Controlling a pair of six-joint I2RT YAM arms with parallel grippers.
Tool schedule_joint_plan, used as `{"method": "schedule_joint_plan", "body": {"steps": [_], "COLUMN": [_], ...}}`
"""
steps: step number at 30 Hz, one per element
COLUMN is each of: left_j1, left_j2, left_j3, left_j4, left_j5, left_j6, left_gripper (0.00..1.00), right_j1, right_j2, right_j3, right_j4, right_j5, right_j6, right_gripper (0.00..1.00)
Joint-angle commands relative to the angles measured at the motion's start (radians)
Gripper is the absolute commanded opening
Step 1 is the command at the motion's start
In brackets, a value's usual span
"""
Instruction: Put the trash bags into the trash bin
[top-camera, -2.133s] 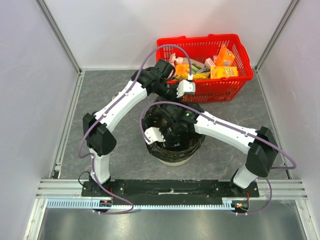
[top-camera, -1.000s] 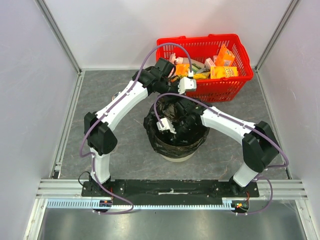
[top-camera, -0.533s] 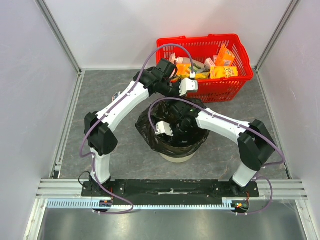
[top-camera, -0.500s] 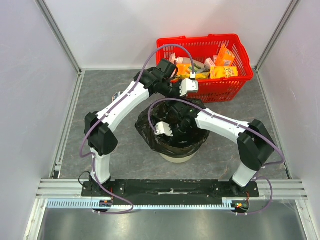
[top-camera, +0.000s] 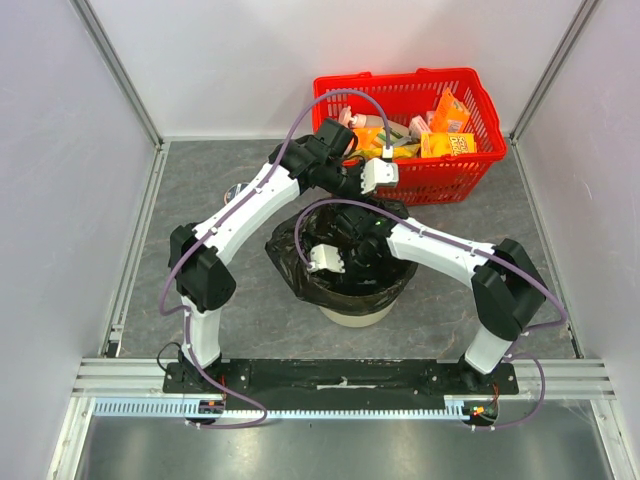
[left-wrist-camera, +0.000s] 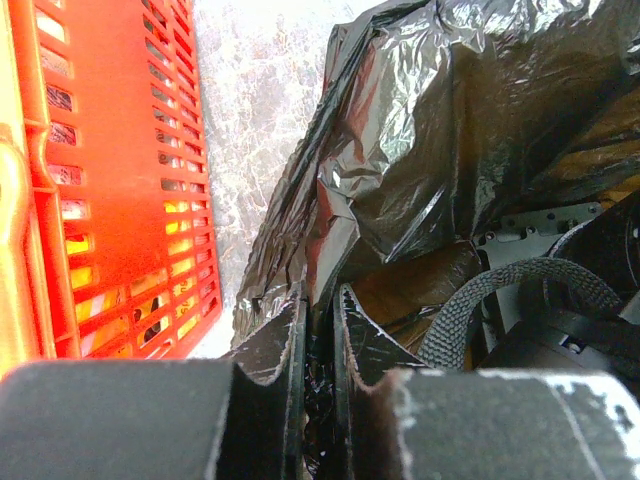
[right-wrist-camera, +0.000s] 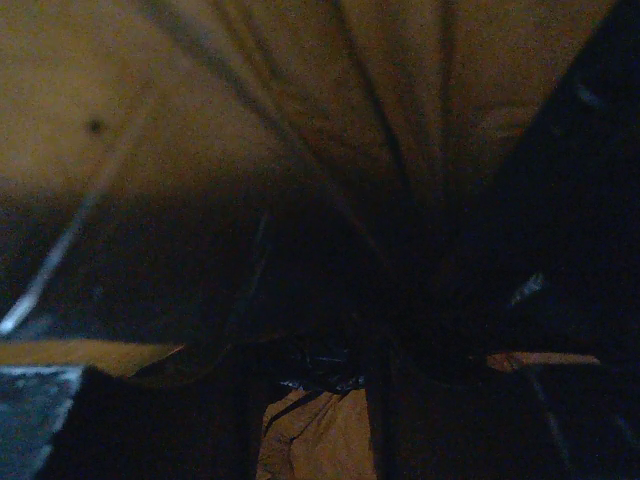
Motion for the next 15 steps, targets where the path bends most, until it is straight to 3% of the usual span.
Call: {"method": "schedule_joint_plan", "body": {"steps": [1,15], "left_j1": [-0.027,-0.041], "left_j2": [0.016,0.008], "left_j3": [0.013,-0.021], "left_j4": [-0.026,-0.026], "left_j5": [-0.025,-0.045], "left_j6": [0.012,0.037], "left_gripper": [0.02,0.02], "right_j1": [0.014,0.014], "right_j2": [0.033,0.016], "right_j3": [0.020,-0.011], "right_j4": [-0.011,-0.042], "right_j5": [0.144,0.338], "right_j6": [0.006,-0.027], "right_gripper": [0.46,0.50]}}
